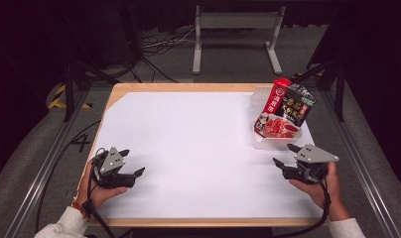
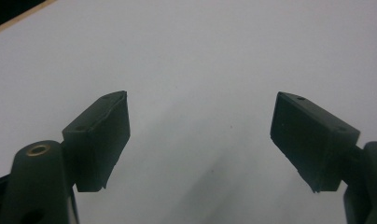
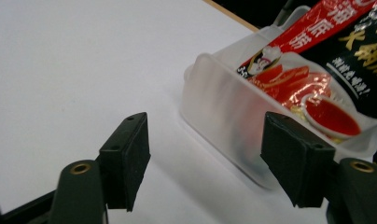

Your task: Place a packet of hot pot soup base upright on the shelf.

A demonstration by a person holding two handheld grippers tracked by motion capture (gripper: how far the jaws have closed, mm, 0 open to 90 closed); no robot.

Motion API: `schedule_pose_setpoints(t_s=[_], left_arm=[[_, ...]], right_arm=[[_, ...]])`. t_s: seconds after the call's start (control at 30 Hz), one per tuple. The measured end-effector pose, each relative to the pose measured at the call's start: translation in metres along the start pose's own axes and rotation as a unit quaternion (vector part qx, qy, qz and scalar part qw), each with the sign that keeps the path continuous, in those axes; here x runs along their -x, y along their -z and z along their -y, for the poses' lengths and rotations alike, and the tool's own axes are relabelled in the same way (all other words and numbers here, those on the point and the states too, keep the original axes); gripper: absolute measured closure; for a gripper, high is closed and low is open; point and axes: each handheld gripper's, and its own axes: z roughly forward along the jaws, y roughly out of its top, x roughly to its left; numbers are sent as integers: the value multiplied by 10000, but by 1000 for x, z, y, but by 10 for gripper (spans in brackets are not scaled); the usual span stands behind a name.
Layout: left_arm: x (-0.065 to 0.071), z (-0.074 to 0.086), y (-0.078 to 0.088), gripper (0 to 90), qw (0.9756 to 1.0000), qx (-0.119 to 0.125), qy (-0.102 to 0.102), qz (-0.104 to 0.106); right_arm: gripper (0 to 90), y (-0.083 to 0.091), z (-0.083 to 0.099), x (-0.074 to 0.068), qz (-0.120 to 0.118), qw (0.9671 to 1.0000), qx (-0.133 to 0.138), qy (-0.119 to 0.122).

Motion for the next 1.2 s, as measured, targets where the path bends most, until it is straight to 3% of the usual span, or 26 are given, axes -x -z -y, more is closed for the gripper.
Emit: schedule_pose_setpoints(t_s=[0.17,0.3,0.37,0.5,0.57,0.77,0.93,1.2], left_arm=[[1,18,0,171,9998,-133,139,-84],[0,29,5,133,9994,-148,310,-99],[-3,39,10,120,9985,-136,525,-109],[-5,41,13,98,9977,-97,646,-168],[-6,38,12,79,9977,-81,535,-401],[-8,37,13,62,9977,-8,557,-390],[-7,38,15,63,9977,1,495,-466],[-10,36,13,77,9967,22,635,-509]], right_arm=[[287,0,16,-4,-9,9997,122,-217],[246,-4,32,-8,29,9993,-29,-360],[232,-5,37,-9,69,9994,-124,-307],[215,-6,44,-10,58,9988,-173,-444],[200,-12,47,-13,68,9986,-254,-457],[186,-11,45,-20,115,9994,-249,-229],[175,-8,44,-18,172,9991,-188,-334],[163,-9,46,-16,307,9986,-226,-376]])
